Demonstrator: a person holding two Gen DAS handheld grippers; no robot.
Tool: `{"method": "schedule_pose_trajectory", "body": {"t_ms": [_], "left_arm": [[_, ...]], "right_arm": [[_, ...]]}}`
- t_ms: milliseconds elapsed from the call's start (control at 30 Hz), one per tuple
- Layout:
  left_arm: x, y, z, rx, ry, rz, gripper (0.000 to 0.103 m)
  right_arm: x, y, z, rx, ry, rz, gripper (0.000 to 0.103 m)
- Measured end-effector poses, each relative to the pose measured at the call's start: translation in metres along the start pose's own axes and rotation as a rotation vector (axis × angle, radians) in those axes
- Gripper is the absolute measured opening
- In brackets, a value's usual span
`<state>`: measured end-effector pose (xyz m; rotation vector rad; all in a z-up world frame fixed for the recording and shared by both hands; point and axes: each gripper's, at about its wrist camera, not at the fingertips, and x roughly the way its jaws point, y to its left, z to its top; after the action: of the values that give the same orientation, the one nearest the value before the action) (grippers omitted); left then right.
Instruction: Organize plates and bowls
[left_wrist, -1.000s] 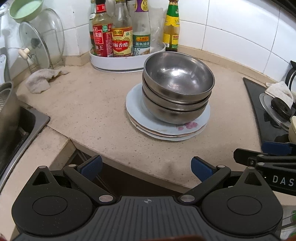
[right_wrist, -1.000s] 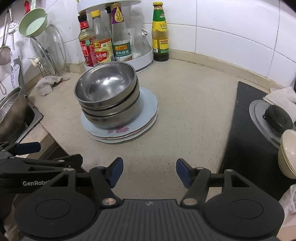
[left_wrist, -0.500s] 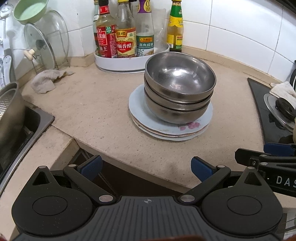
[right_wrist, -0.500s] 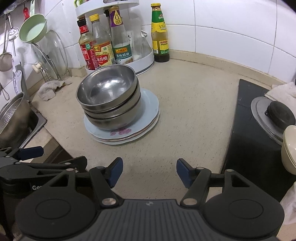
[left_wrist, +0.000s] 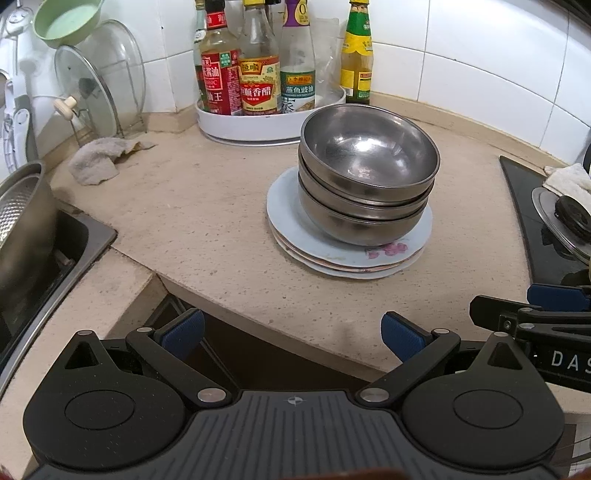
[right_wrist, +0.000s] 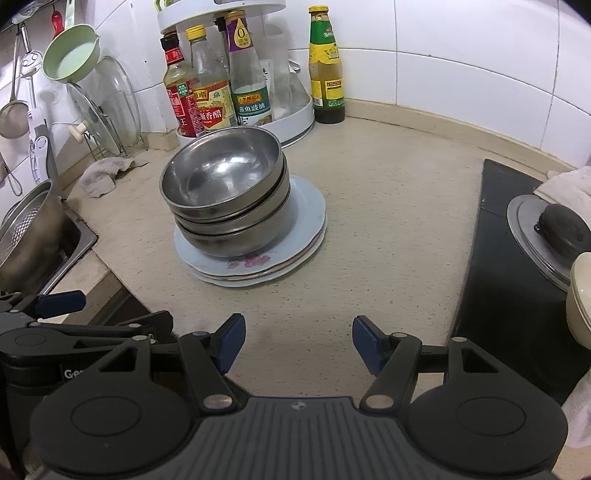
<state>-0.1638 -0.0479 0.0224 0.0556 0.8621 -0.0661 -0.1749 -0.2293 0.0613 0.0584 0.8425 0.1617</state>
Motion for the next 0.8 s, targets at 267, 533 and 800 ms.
{"method": "schedule_pose_trajectory", "body": {"t_ms": [267,533,800], "left_arm": [[-0.004,0.001,0.000,0.006,-0.025,0.004,0.102],[-0.014,-0.003,0.005,0.026,-0.093,0.025,0.100],[-0.013,-0.002,0.006,0.018,-0.092,-0.047,0.091]], "right_arm": [[-0.001,0.000,0.000,0.004,-0.008,0.004,0.061],[-0.011,0.002,0.003,0.001,-0.052,0.009,0.061],[-0.012,0.000,0.003,0.011,-0.059,0.025,0.061]]}}
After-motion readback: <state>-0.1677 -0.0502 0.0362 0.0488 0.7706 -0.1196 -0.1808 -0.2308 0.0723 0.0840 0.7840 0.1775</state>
